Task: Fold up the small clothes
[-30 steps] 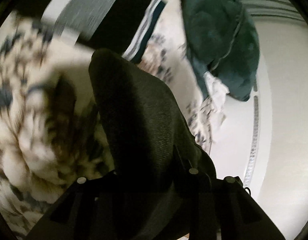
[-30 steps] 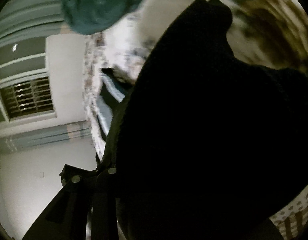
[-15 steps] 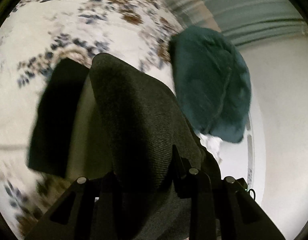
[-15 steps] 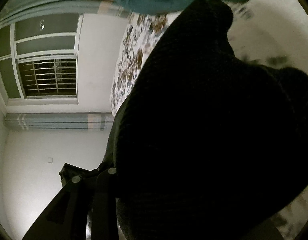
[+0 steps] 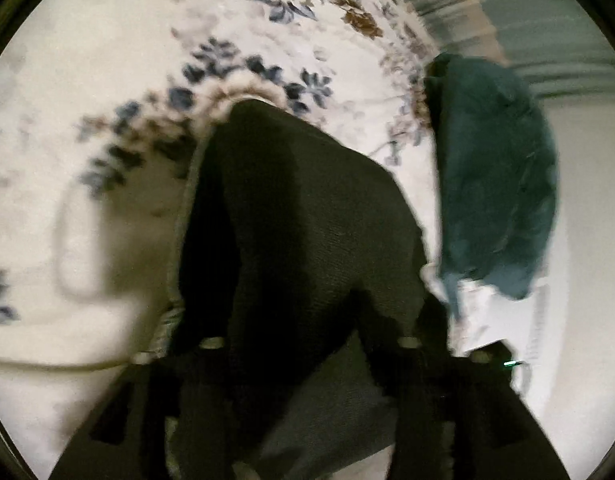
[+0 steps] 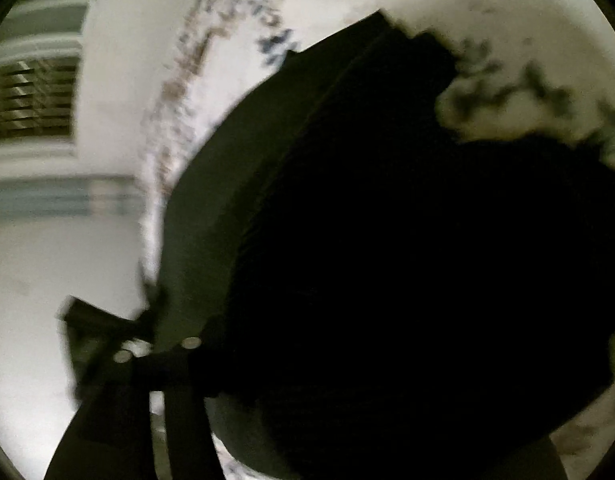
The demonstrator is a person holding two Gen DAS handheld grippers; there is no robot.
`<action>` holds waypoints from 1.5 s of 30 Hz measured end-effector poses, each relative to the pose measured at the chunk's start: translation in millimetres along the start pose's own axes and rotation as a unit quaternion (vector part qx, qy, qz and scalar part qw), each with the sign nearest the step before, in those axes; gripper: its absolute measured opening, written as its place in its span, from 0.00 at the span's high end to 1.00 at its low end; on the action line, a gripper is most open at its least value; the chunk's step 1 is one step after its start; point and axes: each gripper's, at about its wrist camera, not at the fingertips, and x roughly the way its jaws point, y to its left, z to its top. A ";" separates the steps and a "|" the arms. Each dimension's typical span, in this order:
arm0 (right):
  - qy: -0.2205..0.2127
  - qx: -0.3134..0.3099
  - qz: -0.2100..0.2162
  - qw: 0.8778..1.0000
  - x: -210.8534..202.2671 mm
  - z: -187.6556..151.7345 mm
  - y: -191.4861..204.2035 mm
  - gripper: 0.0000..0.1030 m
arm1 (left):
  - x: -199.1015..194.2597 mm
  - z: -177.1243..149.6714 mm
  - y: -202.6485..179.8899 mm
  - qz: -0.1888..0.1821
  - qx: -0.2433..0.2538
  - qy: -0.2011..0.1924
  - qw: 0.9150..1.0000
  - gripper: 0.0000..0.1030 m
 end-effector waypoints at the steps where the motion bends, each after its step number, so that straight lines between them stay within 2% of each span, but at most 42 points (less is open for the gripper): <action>1: -0.004 -0.012 -0.031 0.999 -10.0 1.4 3.5 0.32 | -8.8 -3.2 -6.7 0.035 0.015 -0.013 0.999 0.26; 2: -0.011 -0.029 -0.066 0.997 -21.6 -1.5 5.7 0.29 | -19.5 -6.5 -13.4 0.066 0.032 -0.032 0.997 0.21; 4: -0.033 -0.067 -0.123 0.990 -42.6 -6.7 11.4 0.15 | -32.8 -14.1 -20.8 0.091 0.048 -0.060 0.993 0.17; 5: -0.046 -0.085 -0.157 0.983 -50.5 -4.0 18.7 0.11 | -40.8 -21.6 -26.4 0.113 0.054 -0.076 0.989 0.08; 6: -0.058 -0.105 -0.184 0.976 -60.8 -11.5 23.6 0.04 | -44.5 -26.1 -28.8 0.129 0.057 -0.088 0.986 0.03; 7: -0.069 -0.127 -0.209 0.967 -70.2 -17.7 27.7 0.01 | -48.2 -32.1 -33.0 0.145 0.061 -0.100 0.983 0.01; 10: -0.098 -0.180 -0.273 0.940 -96.0 -32.2 33.6 0.01 | -57.5 -54.6 -45.4 0.186 0.066 -0.127 0.972 0.01; 13: -0.115 -0.204 -0.302 0.924 -113.5 -46.7 45.3 0.01 | -61.1 -77.1 -63.1 0.224 0.083 -0.140 0.961 0.01; 16: -0.114 -0.222 -0.310 0.918 -132.9 -64.8 57.7 0.01 | -68.1 -100.1 -82.1 0.248 0.106 -0.142 0.952 0.01; 20: -0.120 -0.236 -0.306 0.915 -176.1 -92.4 74.0 0.01 | -94.6 -132.2 -112.0 0.267 0.127 -0.150 0.944 0.01; 30: -0.175 -0.256 -0.276 0.910 -331.8 -165.5 129.7 0.00 | -211.1 -218.3 -210.3 0.280 0.162 -0.210 0.923 0.01; 34: -0.203 -0.277 -0.264 0.901 -400.4 -199.3 156.2 0.00 | -252.7 -250.7 -239.2 0.275 0.161 -0.227 0.920 0.01; 41: -0.233 -0.324 -0.258 0.880 -486.6 -260.0 187.7 0.00 | -304.2 -305.9 -280.1 0.271 0.167 -0.251 0.914 0.01; 45: -0.245 -0.332 -0.248 0.876 -526.7 -284.2 194.0 0.00 | -323.3 -332.1 -299.3 0.267 0.172 -0.261 0.911 0.01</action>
